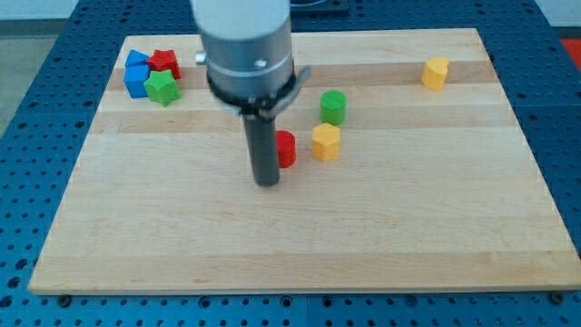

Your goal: Push the yellow hexagon towards the yellow heart

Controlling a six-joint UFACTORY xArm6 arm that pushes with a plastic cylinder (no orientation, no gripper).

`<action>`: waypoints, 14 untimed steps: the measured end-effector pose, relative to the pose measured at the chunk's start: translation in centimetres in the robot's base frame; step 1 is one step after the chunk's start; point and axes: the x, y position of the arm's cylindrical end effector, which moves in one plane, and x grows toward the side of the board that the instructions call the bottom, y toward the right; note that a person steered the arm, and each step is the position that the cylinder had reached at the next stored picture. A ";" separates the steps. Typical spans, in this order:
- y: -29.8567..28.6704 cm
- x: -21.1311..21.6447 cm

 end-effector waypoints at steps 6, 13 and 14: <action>8.4 -14.7; 4.2 7.6; 4.4 9.6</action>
